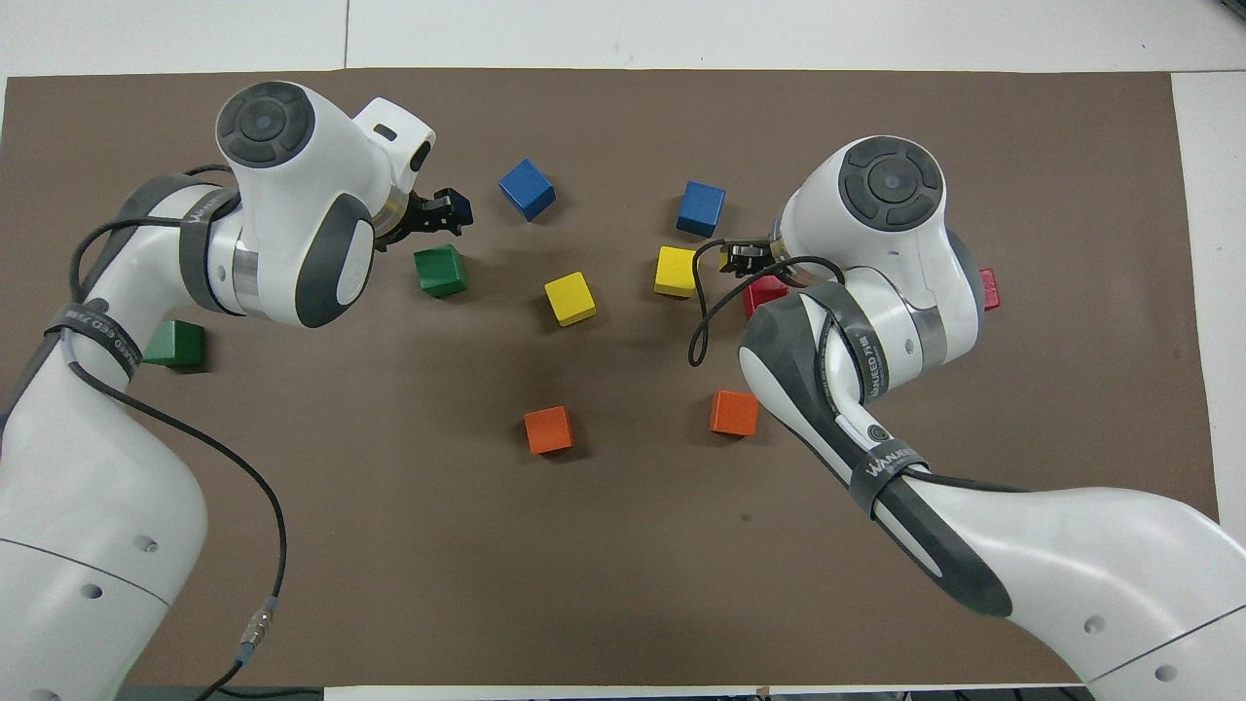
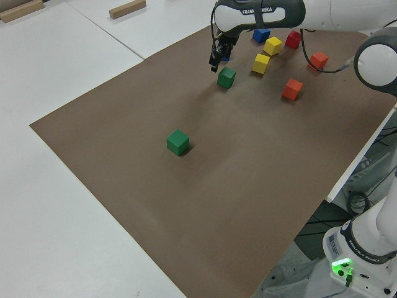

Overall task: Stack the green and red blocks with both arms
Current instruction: 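Grasp the second green with the left gripper while the right gripper grasps red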

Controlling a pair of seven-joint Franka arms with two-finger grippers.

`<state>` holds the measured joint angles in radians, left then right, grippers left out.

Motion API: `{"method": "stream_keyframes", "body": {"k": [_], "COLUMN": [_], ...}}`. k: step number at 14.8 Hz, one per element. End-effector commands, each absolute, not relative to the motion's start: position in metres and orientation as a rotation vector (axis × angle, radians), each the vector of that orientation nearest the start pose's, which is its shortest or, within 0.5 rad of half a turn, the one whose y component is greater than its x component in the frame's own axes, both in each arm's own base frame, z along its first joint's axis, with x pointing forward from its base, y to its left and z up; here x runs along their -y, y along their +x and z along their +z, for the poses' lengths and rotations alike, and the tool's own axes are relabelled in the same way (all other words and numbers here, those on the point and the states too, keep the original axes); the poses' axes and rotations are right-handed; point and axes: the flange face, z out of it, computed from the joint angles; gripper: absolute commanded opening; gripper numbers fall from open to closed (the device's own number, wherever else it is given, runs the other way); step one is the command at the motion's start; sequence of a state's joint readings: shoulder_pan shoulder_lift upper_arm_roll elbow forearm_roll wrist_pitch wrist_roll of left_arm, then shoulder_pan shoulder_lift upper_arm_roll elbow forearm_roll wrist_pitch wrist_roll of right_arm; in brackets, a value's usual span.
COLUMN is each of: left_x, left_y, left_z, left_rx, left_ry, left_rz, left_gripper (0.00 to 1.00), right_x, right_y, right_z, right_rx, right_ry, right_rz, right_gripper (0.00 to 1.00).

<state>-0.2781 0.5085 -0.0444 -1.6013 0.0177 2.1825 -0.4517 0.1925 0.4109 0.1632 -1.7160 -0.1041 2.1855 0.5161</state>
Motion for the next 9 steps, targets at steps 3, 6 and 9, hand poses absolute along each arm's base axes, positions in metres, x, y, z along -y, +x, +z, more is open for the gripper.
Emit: {"method": "stream_keyframes", "body": {"k": [3,6,9], "left_x": [0.21,0.209,0.21], "left_y": [0.644,0.637,0.638], "left_z": [0.32,0.311,0.313], "left_rx": [0.211,0.212,0.215], "left_ry": [-3.15,-3.154,-3.154], "left_rz": [-0.146,-0.163,-0.164], "left_gripper": [1.0,1.0,0.86], "right_x": [-0.219,-0.219,-0.216], "right_y": [0.631,0.626,0.616], "right_z": [0.336,0.327,0.313], "right_rx": [-0.227,-0.201,-0.165], "right_ry": [-3.12,-3.122,-3.122], "right_rz": [-0.144,-0.139,-0.147], "right_gripper": [0.95,0.95,0.99]}}
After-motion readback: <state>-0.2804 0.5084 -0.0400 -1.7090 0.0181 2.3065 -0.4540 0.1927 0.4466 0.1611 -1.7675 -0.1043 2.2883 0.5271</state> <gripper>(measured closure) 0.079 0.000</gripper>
